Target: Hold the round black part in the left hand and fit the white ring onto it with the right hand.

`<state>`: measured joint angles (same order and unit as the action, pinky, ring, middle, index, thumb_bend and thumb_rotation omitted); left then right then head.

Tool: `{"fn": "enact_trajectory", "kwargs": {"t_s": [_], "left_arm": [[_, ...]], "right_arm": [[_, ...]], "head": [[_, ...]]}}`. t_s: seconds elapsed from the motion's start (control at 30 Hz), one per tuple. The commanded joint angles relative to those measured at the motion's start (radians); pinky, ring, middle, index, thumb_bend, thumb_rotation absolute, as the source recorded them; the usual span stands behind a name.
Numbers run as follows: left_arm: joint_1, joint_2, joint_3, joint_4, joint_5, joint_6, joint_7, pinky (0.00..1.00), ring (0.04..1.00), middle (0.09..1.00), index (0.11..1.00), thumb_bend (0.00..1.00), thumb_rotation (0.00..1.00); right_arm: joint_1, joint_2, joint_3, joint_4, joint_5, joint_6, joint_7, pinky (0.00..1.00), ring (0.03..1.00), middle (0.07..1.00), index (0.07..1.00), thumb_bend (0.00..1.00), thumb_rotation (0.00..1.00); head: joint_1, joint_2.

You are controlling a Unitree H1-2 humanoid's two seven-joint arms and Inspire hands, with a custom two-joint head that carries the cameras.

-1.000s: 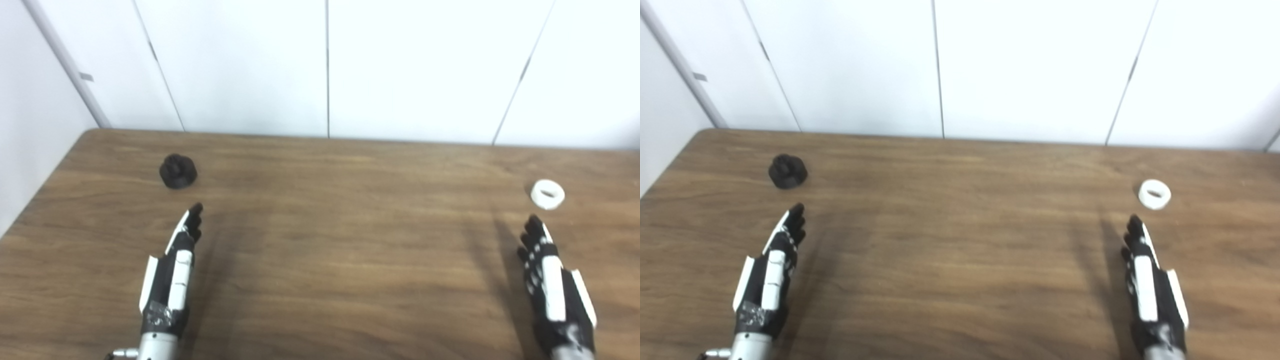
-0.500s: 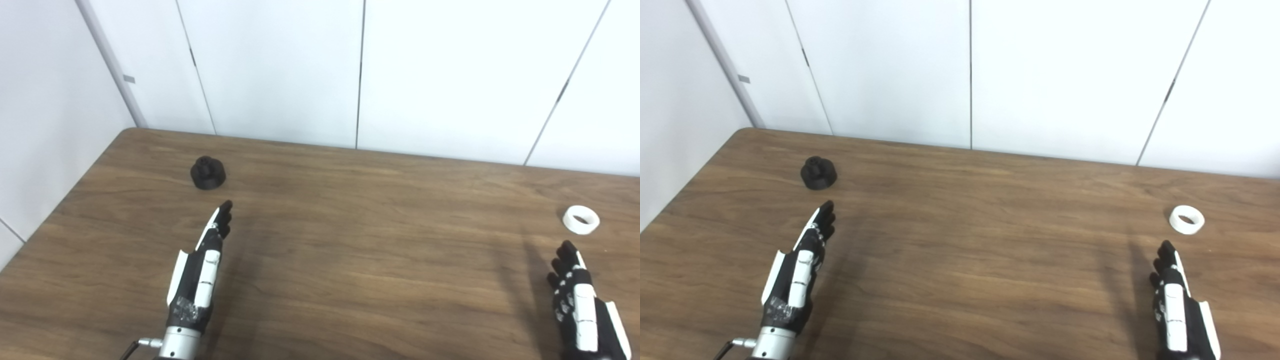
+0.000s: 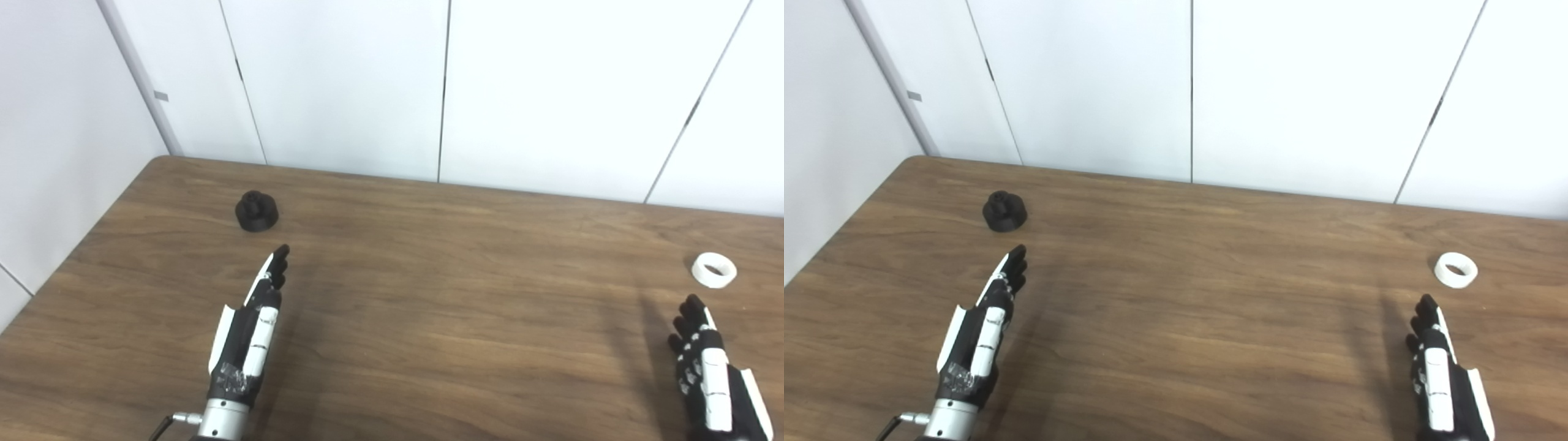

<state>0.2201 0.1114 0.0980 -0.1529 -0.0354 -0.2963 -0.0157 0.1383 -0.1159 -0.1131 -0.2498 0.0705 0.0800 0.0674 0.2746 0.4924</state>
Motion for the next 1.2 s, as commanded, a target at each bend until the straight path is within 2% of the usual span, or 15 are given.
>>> {"fn": "enact_trajectory", "kwargs": {"t_s": [0.0, 0.13, 0.37, 0.7, 0.93, 1.07, 1.13, 1.17], "left_arm": [[0.015, -0.057, -0.027, 0.069, 0.002, -0.031, 0.011, 1.00, 1.000, 1.000, 0.975, 0.49, 0.95], [0.012, -0.058, -0.028, 0.079, 0.005, -0.039, 0.013, 1.00, 1.000, 1.000, 0.978, 0.50, 0.93], [0.005, -0.058, -0.032, 0.109, 0.020, -0.068, 0.019, 1.00, 1.000, 1.000, 0.975, 0.49, 0.93], [0.005, -0.062, -0.037, 0.129, 0.016, -0.072, 0.013, 1.00, 1.000, 1.000, 0.970, 0.49, 0.90], [0.007, -0.068, -0.038, 0.118, 0.024, -0.051, 0.019, 1.00, 1.000, 1.000, 0.966, 0.47, 0.87], [0.006, -0.068, -0.035, 0.117, 0.049, -0.052, 0.028, 1.00, 1.000, 1.000, 0.970, 0.46, 0.86], [0.009, -0.065, -0.034, 0.108, 0.079, -0.030, 0.036, 1.00, 1.000, 1.000, 0.967, 0.51, 0.85], [0.011, -0.064, -0.032, 0.099, 0.102, -0.016, 0.043, 1.00, 1.000, 1.000, 0.962, 0.56, 0.81]], "right_arm": [[0.001, -0.018, 0.001, -0.042, -0.002, -0.025, 0.006, 1.00, 1.000, 1.000, 0.995, 0.38, 1.00], [0.001, -0.015, 0.001, -0.038, 0.002, -0.030, 0.007, 1.00, 1.000, 1.000, 0.998, 0.37, 1.00], [-0.004, -0.014, -0.005, -0.011, -0.004, -0.051, 0.002, 1.00, 0.997, 0.990, 0.986, 0.34, 1.00], [-0.013, -0.021, -0.006, 0.040, -0.028, -0.082, -0.005, 0.98, 0.964, 0.951, 0.940, 0.43, 0.98], [-0.014, -0.025, -0.001, 0.044, -0.039, -0.076, -0.007, 0.95, 0.953, 0.939, 0.924, 0.48, 0.95], [-0.014, -0.025, 0.002, 0.041, -0.056, -0.079, -0.014, 0.87, 0.931, 0.920, 0.900, 0.52, 0.94], [-0.013, -0.025, 0.003, 0.037, -0.052, -0.072, -0.014, 0.87, 0.933, 0.921, 0.900, 0.54, 0.92], [-0.012, -0.025, 0.004, 0.034, -0.054, -0.069, -0.014, 0.88, 0.939, 0.925, 0.901, 0.55, 0.91]], "head": [[0.002, -0.006], [0.007, -0.011], [0.024, -0.050], [0.049, -0.085], [0.054, -0.085], [0.054, -0.085], [0.048, -0.074], [0.046, -0.069]]}}
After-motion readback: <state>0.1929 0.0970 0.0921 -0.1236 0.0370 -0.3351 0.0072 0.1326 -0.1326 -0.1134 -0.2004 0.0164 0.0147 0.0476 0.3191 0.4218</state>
